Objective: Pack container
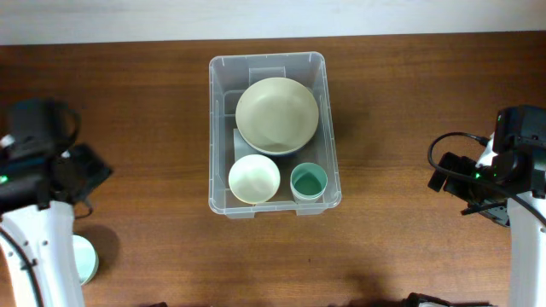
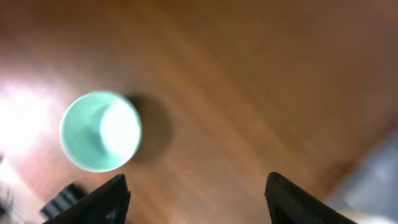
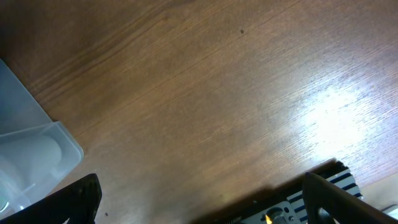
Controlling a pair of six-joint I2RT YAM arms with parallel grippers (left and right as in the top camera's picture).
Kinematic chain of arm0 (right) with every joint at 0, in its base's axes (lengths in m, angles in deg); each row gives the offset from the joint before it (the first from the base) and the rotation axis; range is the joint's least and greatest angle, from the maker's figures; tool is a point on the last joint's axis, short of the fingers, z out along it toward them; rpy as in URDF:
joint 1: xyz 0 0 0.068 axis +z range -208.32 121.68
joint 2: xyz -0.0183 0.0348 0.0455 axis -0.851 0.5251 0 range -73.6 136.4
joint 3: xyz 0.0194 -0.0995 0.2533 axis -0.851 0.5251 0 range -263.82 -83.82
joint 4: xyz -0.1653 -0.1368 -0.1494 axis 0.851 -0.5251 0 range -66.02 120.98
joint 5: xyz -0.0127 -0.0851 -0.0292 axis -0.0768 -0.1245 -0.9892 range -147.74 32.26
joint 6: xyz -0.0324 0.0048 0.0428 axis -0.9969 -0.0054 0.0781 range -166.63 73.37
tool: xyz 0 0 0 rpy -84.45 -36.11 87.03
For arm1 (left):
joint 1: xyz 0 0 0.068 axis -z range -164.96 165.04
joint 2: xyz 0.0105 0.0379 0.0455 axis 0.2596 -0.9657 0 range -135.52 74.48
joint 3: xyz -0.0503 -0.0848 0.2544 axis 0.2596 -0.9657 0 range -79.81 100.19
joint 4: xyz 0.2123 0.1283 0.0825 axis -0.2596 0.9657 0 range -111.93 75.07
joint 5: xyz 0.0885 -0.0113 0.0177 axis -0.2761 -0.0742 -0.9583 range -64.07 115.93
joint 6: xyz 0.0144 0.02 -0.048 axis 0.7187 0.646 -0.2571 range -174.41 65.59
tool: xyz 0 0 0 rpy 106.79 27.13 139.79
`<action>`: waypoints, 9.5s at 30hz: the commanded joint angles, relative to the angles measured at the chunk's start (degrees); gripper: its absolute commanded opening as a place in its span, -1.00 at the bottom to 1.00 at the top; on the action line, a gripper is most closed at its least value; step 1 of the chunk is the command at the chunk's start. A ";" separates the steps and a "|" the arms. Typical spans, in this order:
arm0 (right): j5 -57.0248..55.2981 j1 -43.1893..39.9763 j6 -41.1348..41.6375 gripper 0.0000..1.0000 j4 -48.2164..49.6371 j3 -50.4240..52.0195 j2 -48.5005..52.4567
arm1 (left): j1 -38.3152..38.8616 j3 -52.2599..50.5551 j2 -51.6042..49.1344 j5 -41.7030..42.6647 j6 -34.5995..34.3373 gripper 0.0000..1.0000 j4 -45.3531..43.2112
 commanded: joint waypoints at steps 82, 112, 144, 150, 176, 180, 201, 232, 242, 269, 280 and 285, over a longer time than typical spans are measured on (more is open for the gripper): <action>0.09 0.04 0.02 0.98 1.29 1.16 0.13 | 43.78 17.31 -27.15 13.90 4.90 -0.99 -5.99; 0.11 0.04 0.02 0.98 1.29 1.16 0.13 | 50.90 16.76 -37.38 16.17 5.27 -0.88 -4.39; -0.81 18.43 0.02 0.98 21.86 1.16 0.90 | 31.47 16.76 -24.09 1.64 11.65 0.12 -10.49; -4.87 26.08 0.00 0.98 34.67 1.16 8.39 | 20.90 16.74 -24.28 15.34 20.20 0.13 -14.97; -7.96 26.58 -2.78 0.98 38.29 1.16 7.43 | 10.58 16.76 -21.31 18.25 23.50 0.99 -13.94; -7.96 26.64 -2.75 0.98 36.04 1.53 3.54 | 10.58 16.68 -17.40 18.25 24.20 0.99 -12.09; -8.57 26.69 -0.52 0.97 37.77 34.14 -37.99 | 10.62 -32.06 36.96 19.15 24.50 0.99 -27.41; -13.88 26.67 0.04 0.98 34.99 41.94 -47.45 | 10.62 -40.63 51.32 19.15 24.33 0.99 -17.49; -13.77 26.67 0.00 0.98 30.69 42.03 -52.70 | 10.62 -40.63 51.32 19.15 24.33 0.99 -17.46; -11.34 21.84 -5.62 0.98 61.33 63.49 -72.41 | 10.62 -40.63 51.32 19.15 24.33 0.99 -17.46; -10.21 20.90 -13.75 0.98 76.54 69.96 -72.41 | 10.62 -40.63 51.32 19.15 24.33 0.99 -17.46; -5.77 18.62 -15.93 0.98 84.78 75.91 -72.41 | 10.62 -40.63 51.32 19.15 24.33 0.99 -17.46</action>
